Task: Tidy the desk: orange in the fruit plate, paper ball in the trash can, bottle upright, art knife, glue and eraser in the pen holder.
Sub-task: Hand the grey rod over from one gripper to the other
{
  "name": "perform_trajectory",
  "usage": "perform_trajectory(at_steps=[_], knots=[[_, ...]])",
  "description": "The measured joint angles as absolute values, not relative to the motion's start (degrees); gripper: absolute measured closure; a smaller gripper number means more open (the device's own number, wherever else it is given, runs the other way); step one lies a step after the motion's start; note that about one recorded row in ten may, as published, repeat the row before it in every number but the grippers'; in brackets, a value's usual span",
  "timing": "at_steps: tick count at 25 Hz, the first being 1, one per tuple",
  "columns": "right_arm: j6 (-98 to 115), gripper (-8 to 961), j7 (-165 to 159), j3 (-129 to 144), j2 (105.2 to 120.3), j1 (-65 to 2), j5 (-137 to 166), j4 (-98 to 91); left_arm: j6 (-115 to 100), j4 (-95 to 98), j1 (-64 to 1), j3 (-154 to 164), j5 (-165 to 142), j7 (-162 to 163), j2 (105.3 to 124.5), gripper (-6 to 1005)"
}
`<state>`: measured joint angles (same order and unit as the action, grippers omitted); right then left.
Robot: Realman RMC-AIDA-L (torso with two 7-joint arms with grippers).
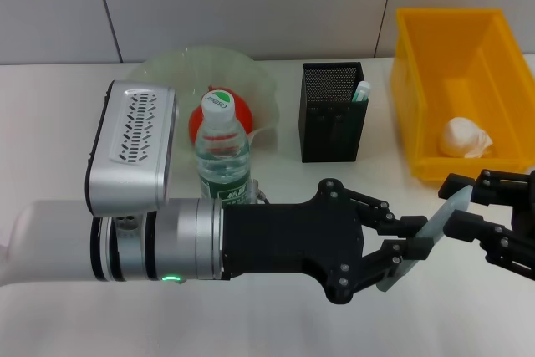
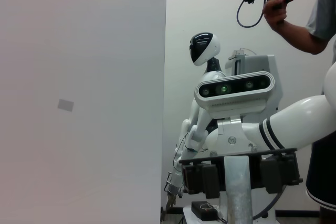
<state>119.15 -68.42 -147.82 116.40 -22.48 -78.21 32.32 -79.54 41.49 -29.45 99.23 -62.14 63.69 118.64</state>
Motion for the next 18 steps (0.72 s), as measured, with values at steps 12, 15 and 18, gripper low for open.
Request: perform_trajectory(at_steps=[12,15,18], knots=[[119.0,687,-68.6,-147.9,116.65,-23.0,-76.5,32.6,-79.9,41.6,-29.4,99.3,-62.1,63.8,118.56,850],[119.0,736,-68.1,-147.9,116.69,-23.0,-76.5,32.7,-79.9,41.6,-29.4,99.3,-62.1,63.8,118.56,849],[119.1,777,-67.4,-147.9,116.73,-23.0,-76.5,32.7,-79.9,41.6,-29.4,99.3,-62.1,63.8,118.57,849]])
